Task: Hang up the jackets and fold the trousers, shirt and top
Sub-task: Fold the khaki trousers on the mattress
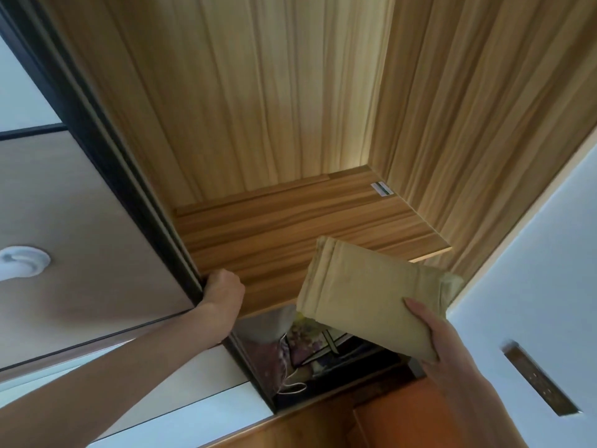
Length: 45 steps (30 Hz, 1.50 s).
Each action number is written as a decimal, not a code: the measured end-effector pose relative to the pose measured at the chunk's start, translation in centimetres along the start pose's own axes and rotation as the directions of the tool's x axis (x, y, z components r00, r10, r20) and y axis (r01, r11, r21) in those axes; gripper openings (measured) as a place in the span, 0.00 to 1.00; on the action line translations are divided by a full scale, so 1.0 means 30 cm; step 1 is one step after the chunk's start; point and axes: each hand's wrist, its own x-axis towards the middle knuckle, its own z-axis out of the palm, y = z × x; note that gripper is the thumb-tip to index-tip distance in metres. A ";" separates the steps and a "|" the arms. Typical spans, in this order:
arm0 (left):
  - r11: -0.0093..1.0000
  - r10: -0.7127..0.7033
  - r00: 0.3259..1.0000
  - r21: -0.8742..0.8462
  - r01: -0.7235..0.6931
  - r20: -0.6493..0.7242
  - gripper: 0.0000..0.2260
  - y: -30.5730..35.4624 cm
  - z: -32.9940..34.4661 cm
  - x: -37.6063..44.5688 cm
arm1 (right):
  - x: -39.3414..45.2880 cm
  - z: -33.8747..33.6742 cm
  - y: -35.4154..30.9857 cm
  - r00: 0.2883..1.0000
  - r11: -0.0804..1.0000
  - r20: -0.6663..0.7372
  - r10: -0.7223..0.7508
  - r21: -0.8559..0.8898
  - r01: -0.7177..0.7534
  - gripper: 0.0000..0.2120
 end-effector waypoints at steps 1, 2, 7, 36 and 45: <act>0.988 0.018 0.999 0.151 -0.024 0.043 0.15 0.005 -0.004 -0.021 | 0.010 0.009 0.012 1.000 1.000 0.012 0.000 -0.010 0.000 0.29; 0.989 0.023 1.000 0.146 -0.026 0.022 0.16 0.005 0.007 -0.042 | 0.011 0.017 0.016 1.000 1.000 -0.010 -0.010 -0.011 0.010 0.30; 0.982 -0.187 0.982 -0.011 0.187 -0.031 0.15 -0.020 0.096 -0.160 | 0.029 0.089 0.072 1.000 1.000 -0.016 0.005 -0.028 -0.005 0.31; -0.488 -0.297 0.908 -0.864 0.123 0.297 0.37 0.149 0.203 -0.077 | 0.121 0.178 0.080 0.994 0.968 0.105 0.043 -0.249 -0.015 0.33; -0.999 0.032 0.987 0.043 0.025 0.158 0.34 0.304 0.067 0.220 | 0.385 0.177 -0.019 0.969 0.914 0.186 0.161 -0.399 -0.075 0.36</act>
